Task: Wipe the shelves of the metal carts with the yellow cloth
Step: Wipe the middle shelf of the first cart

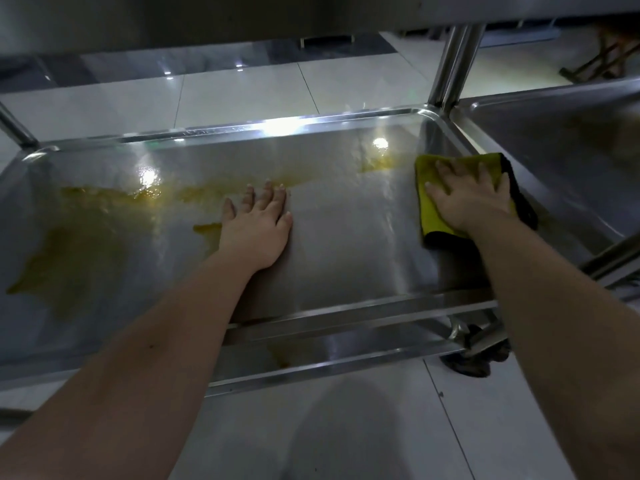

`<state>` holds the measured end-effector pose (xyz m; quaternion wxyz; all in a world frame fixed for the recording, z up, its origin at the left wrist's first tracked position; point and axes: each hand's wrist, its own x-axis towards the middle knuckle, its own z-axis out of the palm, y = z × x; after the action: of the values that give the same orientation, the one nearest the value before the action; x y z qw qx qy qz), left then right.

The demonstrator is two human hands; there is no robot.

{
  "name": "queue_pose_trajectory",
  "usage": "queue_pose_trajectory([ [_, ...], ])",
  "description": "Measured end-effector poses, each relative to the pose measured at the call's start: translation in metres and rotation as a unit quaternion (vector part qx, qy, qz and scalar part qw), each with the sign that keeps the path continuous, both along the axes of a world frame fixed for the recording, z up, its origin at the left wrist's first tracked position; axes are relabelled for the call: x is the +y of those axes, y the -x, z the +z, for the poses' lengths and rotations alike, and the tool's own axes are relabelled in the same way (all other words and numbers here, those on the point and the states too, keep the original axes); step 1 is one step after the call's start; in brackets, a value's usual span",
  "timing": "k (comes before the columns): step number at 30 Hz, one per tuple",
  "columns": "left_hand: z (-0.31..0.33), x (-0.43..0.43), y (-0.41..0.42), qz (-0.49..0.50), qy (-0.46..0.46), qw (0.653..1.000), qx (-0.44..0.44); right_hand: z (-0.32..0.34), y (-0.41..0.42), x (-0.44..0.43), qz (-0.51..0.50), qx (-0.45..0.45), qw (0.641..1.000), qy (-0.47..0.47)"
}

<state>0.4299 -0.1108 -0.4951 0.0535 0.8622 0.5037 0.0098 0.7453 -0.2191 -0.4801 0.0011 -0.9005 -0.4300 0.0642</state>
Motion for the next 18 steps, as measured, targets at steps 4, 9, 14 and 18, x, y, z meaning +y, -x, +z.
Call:
queue_pose_trajectory([
  [4,-0.001,0.000,-0.001,0.000,0.001,1.000,0.005,0.000,0.067,0.048,0.030,0.015,0.999,-0.006],
  [9,-0.003,-0.001,0.001,0.000,-0.006,1.000,0.005,-0.003,0.173,0.085,0.227,0.031,0.973,-0.029],
  [14,-0.002,-0.001,0.000,0.006,0.004,1.000,-0.005,-0.003,0.091,0.077,0.204,0.021,0.978,-0.036],
  [18,0.003,0.003,-0.005,-0.001,0.001,1.000,-0.011,-0.001,0.018,0.042,0.068,0.018,0.997,-0.027],
])
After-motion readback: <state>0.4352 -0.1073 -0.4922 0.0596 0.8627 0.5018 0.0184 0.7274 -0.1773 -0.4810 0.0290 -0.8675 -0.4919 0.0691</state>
